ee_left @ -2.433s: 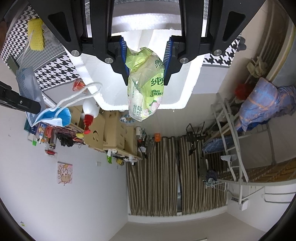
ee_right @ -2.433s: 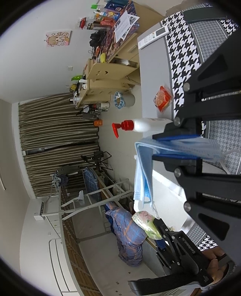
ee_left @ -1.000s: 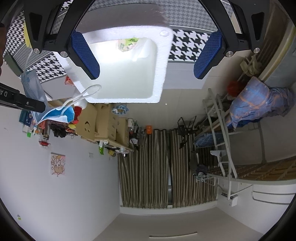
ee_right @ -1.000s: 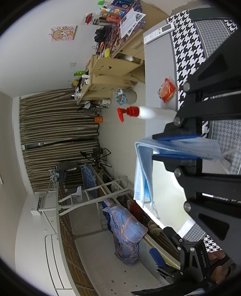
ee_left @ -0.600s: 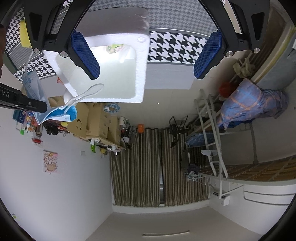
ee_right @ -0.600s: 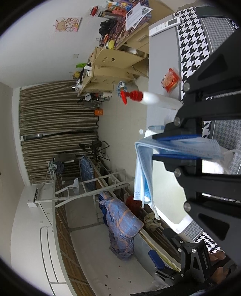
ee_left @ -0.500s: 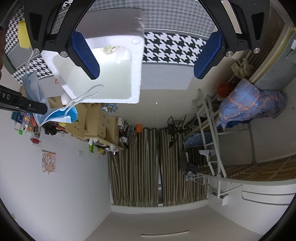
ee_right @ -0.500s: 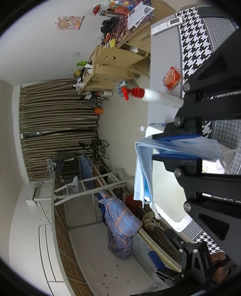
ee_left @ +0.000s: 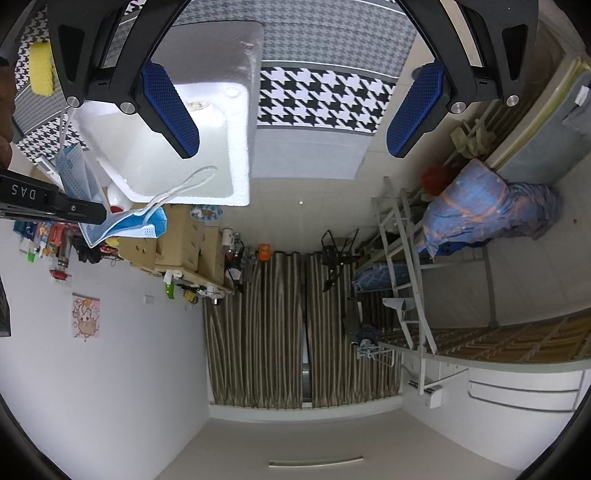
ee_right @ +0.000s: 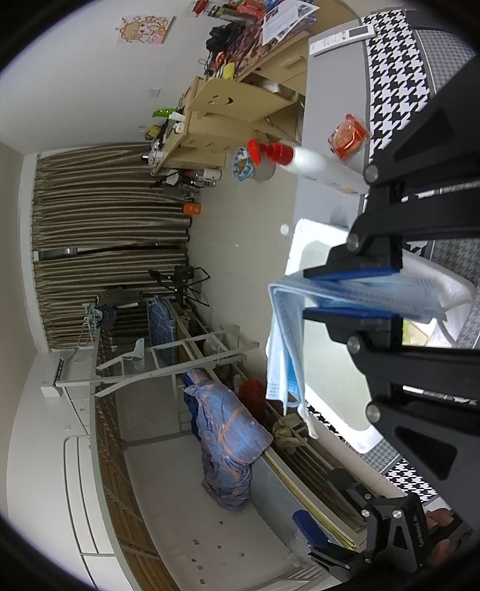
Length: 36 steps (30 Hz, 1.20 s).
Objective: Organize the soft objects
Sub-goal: 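Move the right gripper with the face mask over the box and lower it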
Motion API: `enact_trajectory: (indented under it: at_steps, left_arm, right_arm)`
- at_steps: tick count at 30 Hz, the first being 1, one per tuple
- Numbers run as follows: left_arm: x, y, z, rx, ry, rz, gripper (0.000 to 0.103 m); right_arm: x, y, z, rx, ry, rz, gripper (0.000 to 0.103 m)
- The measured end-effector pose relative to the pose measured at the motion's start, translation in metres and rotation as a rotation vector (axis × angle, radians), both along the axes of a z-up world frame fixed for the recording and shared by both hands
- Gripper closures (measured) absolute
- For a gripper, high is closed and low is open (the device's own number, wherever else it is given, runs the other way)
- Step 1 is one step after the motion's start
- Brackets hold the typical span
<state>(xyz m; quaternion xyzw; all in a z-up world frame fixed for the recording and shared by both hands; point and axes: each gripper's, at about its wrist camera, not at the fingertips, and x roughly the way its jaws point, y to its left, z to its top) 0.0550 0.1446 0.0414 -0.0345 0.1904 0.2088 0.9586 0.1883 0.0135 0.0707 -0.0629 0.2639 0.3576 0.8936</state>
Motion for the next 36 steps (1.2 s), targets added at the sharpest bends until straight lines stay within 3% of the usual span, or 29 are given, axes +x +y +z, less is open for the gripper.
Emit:
enact_trajectory:
  at_steps: [19,31,33,36]
  left_arm:
    - [-0.012,0.011,0.0,-0.002,0.007,0.052,0.001]
    - [-0.017,0.02,-0.003,-0.012,0.003,0.065,0.001]
    - [-0.017,0.02,-0.003,-0.014,0.003,0.066,0.001]
    - [-0.018,0.021,-0.004,-0.017,0.004,0.07,0.001]
  right_arm:
    - [0.006,0.026,-0.013,-0.043,0.036,0.012,0.086]
    - [0.019,0.044,-0.026,-0.105,0.109,0.019,0.086]
    - [0.019,0.047,-0.029,-0.118,0.115,0.023,0.082]
    - [0.021,0.048,-0.03,-0.129,0.13,0.032,0.059]
